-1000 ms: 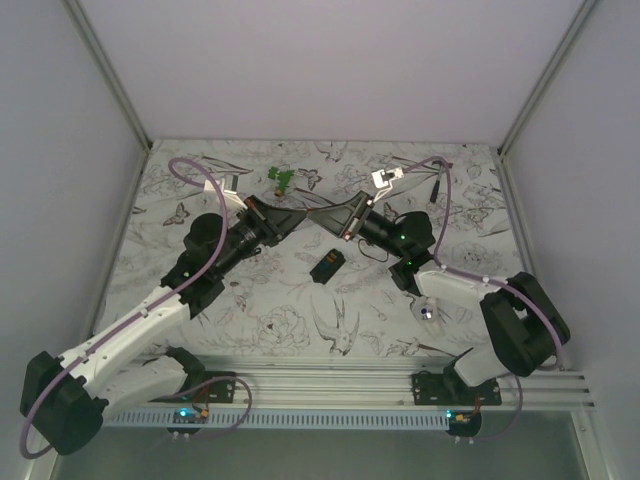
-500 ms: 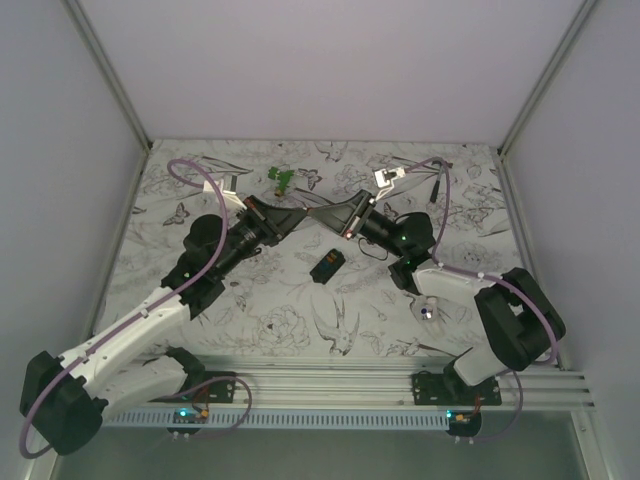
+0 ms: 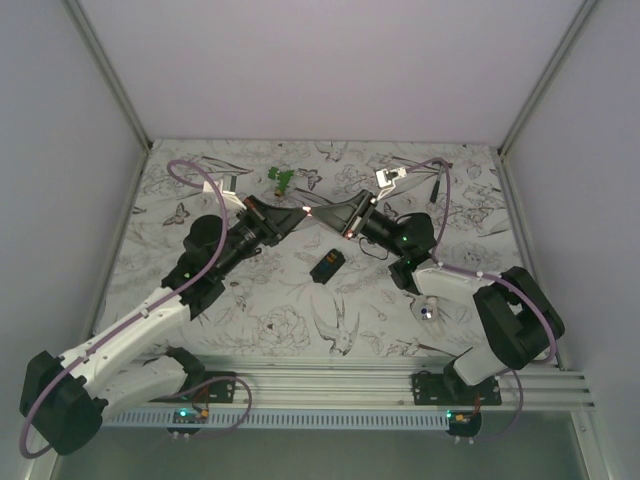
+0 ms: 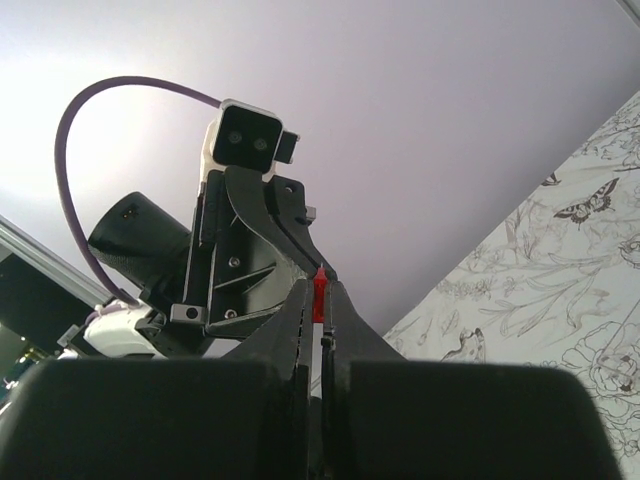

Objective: Snap on the fuse box
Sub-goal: Pick up the fuse from the center of the board.

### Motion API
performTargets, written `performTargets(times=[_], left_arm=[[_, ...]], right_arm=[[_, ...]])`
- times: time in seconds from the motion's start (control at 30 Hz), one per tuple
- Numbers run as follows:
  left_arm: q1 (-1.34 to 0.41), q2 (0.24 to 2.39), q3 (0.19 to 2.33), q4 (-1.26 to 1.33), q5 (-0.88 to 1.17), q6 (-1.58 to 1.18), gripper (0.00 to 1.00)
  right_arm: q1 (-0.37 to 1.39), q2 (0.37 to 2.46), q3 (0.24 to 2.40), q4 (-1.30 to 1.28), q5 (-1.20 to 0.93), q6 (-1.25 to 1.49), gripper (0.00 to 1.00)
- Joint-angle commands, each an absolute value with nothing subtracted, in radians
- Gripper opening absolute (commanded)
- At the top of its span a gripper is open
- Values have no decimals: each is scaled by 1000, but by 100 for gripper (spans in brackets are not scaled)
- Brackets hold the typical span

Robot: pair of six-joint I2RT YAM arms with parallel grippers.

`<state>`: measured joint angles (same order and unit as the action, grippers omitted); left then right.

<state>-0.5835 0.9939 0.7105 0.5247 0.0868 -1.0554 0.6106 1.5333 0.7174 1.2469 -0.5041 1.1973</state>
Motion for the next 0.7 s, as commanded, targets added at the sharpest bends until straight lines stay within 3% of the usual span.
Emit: performTargets(times=[0.0,0.07,0.17,0.37,0.67], left_arm=[[-595,1001,688,554,83,-1049,0],[-594,1003,675,553,74,-1038,5],[-589,1006,663,544,71,-1009,19],[-529,1002,617,455,84,-971,39],[-395,1019,528,307,123,-895,60]], right_arm=[[600,1530,722,1250,-522,1154,0],[598,1514,726,1177,-534,1109,0],[597,1482,742,1008,-542,991,0],[600,1431,815,530,-513,666,0],[660,1474,937,11,-340,283,0]])
